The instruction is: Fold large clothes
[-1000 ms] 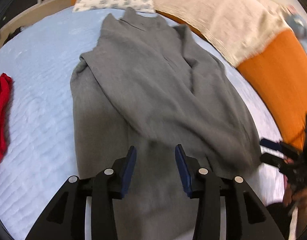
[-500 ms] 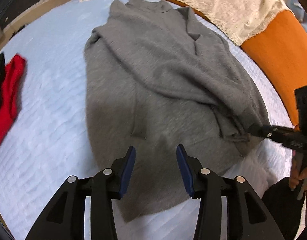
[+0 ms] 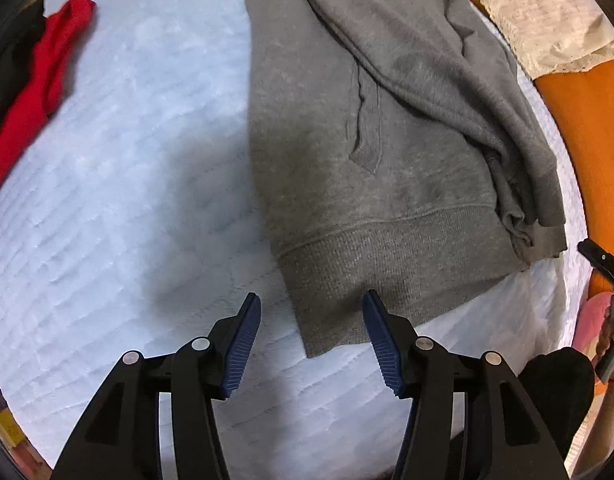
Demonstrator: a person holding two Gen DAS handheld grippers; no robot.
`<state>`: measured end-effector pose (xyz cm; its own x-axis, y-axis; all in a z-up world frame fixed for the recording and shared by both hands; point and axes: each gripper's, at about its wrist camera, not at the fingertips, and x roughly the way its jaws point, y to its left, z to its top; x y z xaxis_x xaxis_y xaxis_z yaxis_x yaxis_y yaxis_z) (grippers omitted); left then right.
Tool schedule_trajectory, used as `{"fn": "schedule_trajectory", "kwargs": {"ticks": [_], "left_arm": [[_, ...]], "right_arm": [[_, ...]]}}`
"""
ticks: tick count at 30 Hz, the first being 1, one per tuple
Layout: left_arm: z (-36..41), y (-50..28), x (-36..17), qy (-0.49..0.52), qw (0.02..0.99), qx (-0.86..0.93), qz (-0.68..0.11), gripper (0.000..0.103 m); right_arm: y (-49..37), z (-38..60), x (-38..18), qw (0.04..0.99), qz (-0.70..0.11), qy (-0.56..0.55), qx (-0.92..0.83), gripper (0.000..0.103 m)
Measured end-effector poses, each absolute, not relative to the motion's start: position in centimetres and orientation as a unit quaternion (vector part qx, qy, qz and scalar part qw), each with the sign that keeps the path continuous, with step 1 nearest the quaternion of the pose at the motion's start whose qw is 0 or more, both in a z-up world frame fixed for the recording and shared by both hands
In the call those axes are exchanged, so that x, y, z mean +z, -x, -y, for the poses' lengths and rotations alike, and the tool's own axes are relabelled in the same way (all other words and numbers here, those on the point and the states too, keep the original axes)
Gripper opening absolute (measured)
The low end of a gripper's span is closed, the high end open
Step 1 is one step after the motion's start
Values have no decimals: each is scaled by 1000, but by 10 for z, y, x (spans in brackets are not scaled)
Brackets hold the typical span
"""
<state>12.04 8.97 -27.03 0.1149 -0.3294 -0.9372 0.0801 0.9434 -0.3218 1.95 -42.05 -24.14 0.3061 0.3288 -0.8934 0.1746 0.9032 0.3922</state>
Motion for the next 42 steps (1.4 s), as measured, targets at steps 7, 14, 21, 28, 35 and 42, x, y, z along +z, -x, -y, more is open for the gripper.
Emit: {"fn": "schedule_trajectory", "kwargs": {"ticks": [7, 14, 21, 28, 35, 42], "left_arm": [[-86, -124, -281, 121, 736, -139, -651, 57], [-91, -128, -285, 173, 724, -160, -648, 28], [-93, -120, -282, 166, 736, -168, -635, 16], [-94, -112, -262, 150, 748, -190, -618, 15], [-108, -117, -245, 199, 731, -230, -611, 14], [-119, -122, -233, 233, 712, -261, -609, 14]], "right_arm": [[-30, 431, -273, 743, -603, -282, 74, 75], [-51, 407, -284, 723, -618, -290, 102, 39], [-42, 412, -282, 731, -622, -270, 81, 29], [-14, 332, -197, 841, -537, 0, 72, 66], [32, 155, -168, 854, -432, 152, 247, 66], [50, 39, -202, 849, -363, 265, 277, 65]]}}
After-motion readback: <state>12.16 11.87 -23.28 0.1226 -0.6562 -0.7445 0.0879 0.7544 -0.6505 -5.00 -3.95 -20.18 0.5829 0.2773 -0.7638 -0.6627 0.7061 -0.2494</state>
